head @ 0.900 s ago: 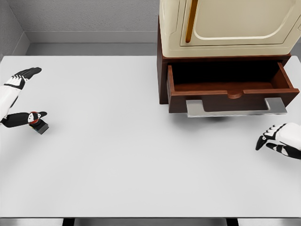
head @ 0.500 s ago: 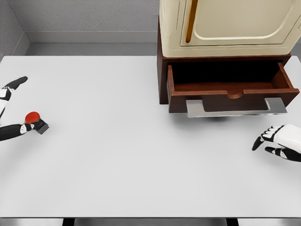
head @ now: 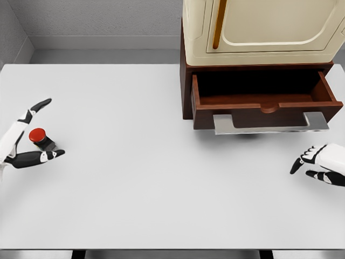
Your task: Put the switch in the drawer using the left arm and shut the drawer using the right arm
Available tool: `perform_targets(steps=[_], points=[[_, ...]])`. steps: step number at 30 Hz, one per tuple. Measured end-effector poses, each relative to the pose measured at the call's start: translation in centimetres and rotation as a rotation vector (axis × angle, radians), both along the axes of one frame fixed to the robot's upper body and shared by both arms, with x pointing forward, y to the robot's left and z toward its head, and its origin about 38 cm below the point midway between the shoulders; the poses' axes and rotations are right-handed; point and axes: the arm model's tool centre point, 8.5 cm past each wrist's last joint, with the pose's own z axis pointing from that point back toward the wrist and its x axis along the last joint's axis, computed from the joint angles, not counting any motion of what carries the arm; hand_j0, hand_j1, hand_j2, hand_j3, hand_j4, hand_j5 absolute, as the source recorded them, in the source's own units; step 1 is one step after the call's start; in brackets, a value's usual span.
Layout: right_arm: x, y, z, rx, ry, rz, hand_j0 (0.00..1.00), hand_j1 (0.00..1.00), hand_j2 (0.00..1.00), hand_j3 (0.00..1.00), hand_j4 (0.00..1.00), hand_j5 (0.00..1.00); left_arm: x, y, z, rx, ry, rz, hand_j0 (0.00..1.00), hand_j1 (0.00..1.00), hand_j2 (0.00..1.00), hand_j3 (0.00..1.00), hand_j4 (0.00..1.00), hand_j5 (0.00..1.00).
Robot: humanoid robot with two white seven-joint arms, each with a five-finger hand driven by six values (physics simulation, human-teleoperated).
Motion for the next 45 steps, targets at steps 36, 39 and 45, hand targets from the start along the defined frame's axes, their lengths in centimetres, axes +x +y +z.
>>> perform_targets(steps=[36, 39, 45], points=[[0.1, -0.3, 0.5, -0.027, 0.004, 0.007, 0.59, 0.59, 0.59, 0.59, 0.59, 0.59, 2.8, 5.4, -7.9, -0.109, 0.268, 0.131, 0.99, 0.99, 0.99, 0.99, 0.99, 0.99], [0.2, -0.4, 0.6, -0.028, 0.002, 0.006, 0.59, 0.59, 0.59, 0.59, 0.59, 0.59, 3.3, 5.6, -8.0, -0.113, 0.296, 0.135, 0.99, 0.99, 0.99, 0.99, 0.99, 0.99], [0.2, -0.4, 0.5, -0.029, 0.004, 0.005, 0.59, 0.59, 0.59, 0.59, 0.59, 0.59, 3.2, 5.9, -8.3, -0.126, 0.327, 0.135, 0.95, 0.95, 0.95, 0.95, 0.95, 0.95]])
